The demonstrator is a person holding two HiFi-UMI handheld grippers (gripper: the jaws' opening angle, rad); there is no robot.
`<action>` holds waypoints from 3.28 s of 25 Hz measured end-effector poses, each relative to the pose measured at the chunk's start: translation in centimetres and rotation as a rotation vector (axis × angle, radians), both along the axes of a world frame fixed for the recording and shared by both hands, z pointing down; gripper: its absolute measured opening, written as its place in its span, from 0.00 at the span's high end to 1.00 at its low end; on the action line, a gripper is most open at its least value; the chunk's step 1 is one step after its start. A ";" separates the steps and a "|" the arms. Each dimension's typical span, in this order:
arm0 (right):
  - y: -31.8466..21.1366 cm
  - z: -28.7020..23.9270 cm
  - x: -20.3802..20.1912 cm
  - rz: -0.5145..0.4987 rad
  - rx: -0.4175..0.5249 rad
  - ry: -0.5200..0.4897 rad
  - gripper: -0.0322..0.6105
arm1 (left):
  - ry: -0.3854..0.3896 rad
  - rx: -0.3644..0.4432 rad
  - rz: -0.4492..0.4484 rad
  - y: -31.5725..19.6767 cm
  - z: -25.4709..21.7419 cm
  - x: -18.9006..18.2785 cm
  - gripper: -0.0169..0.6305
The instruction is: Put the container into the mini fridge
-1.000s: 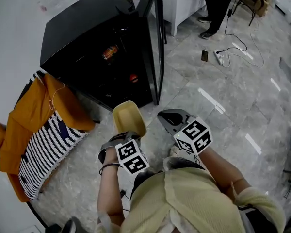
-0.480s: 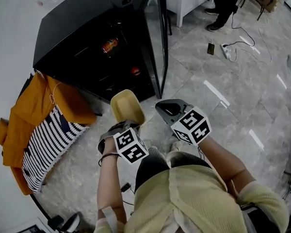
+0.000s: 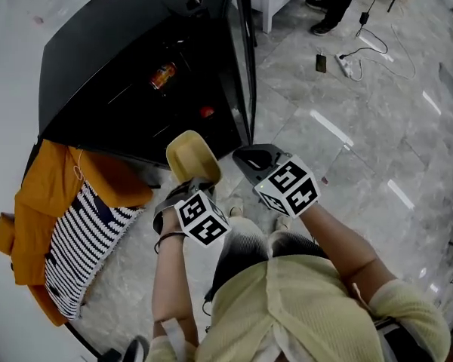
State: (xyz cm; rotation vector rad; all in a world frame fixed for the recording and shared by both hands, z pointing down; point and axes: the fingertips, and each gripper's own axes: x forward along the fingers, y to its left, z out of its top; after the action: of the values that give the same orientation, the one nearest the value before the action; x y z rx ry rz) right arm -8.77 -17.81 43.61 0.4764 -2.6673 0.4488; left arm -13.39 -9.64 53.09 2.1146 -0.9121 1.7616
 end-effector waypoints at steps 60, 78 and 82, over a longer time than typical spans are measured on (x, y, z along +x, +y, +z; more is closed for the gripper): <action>-7.5 9.1 -10.9 0.277 -0.052 0.052 0.90 | -0.077 0.001 0.075 -19.9 8.0 -17.2 0.93; -6.6 9.6 -10.3 0.275 -0.078 0.071 0.90 | -0.008 0.077 0.021 -20.4 8.3 -17.2 0.93; -6.3 9.5 -10.2 0.267 -0.079 0.070 0.90 | 0.012 0.110 -0.001 -20.4 8.3 -17.0 0.85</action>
State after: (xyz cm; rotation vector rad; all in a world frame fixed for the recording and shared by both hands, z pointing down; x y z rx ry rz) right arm -18.96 -24.13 53.07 0.8126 -2.5174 0.5997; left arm -30.44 -30.03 61.38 2.1882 -1.0285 1.7341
